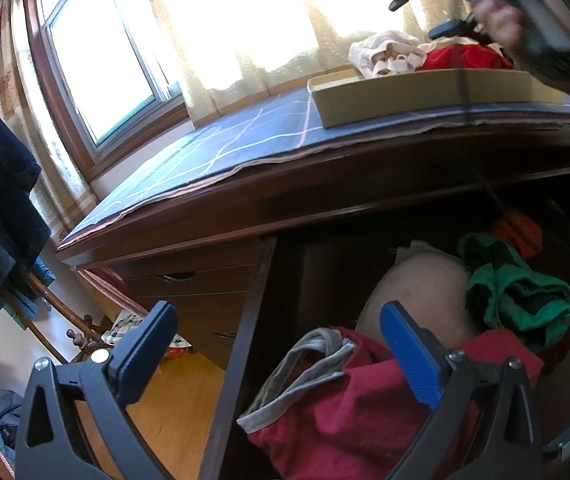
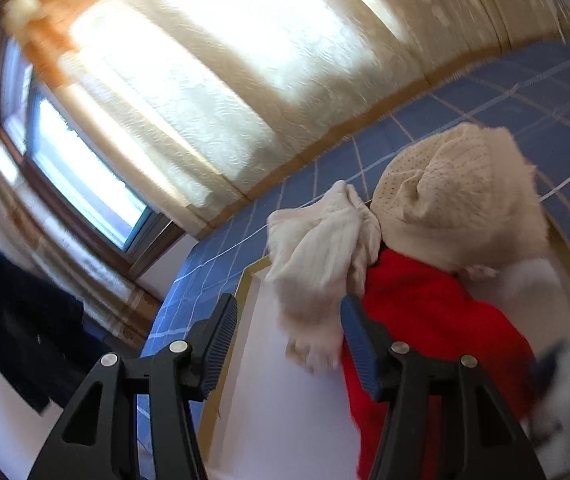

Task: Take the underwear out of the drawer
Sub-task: 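Lower the white dotted underwear into the tray and open the right gripper, then withdraw the right gripper from the tray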

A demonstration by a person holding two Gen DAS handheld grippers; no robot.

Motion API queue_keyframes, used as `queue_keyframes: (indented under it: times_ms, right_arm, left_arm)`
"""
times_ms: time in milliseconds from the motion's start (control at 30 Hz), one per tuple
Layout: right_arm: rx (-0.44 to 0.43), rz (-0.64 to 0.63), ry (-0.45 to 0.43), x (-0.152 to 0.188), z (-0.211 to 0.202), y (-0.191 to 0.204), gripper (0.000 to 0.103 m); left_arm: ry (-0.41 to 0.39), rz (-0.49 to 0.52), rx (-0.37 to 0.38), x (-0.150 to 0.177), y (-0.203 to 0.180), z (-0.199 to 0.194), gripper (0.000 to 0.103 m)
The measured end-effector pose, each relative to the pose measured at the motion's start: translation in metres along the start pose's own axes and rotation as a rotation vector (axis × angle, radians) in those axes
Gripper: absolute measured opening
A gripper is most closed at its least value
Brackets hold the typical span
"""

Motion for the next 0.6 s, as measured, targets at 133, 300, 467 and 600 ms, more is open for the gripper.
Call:
queue_keyframes:
  times_ms: [133, 300, 467, 600]
  right_arm:
    - [-0.058, -0.074, -0.019, 0.021, -0.035, 0.004, 0.057]
    - [-0.086, -0.142, -0.015, 0.047, -0.073, -0.004, 0.057]
    - [-0.099, -0.189, -0.019, 0.064, -0.1, -0.01, 0.057]
    - [-0.116, -0.181, 0.014, 0.078, -0.114, -0.016, 0.057]
  left_arm:
    - [0.0, -0.002, -0.014, 0.0, 0.001, 0.0, 0.103]
    - [0.006, 0.003, -0.028, 0.0, 0.001, 0.002, 0.103]
    - [0.012, 0.007, -0.039, 0.0, 0.0, 0.003, 0.103]
    - [0.014, 0.012, -0.045, 0.001, 0.0, 0.004, 0.103]
Point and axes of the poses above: each gripper's, at about its wrist camera, not at the fingertips, and z roughly the way its jaws point, y to its left, x to its underside, the point moved 6 cm from there along z, roughly the way its jaws point, and after that the axes turned 13 degrees about -y, right-handed, at the moved point
